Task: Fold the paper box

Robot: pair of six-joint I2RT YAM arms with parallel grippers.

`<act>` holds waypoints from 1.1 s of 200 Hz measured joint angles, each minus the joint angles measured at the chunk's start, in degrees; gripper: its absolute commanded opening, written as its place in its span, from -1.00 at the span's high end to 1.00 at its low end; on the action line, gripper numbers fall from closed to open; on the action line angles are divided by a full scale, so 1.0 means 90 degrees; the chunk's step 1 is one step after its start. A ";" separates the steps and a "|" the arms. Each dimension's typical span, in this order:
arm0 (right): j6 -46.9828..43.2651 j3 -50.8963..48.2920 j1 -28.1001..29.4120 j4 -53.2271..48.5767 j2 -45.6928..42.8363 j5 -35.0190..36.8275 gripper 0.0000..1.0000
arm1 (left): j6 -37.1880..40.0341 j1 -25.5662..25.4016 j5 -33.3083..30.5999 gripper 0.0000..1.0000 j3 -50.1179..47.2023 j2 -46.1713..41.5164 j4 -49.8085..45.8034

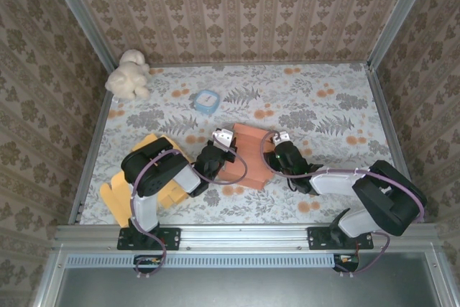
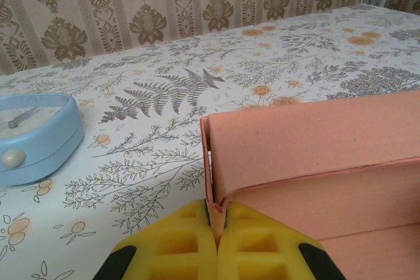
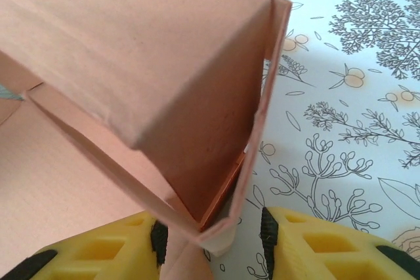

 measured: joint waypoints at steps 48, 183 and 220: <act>0.0282 0.0010 0.0119 0.0238 0.0236 0.0454 0.19 | -0.0007 -0.0015 0.0017 1.00 0.0000 0.0002 0.0000; 0.1642 0.1086 0.1173 -0.0374 0.1384 0.3810 0.51 | -0.0845 -0.0505 -0.1018 1.00 0.0097 0.0087 -0.0053; 0.2518 0.1447 0.1222 -0.1438 0.1438 0.4454 0.49 | -0.1141 -0.0636 -0.1127 1.00 0.0097 0.0087 -0.0090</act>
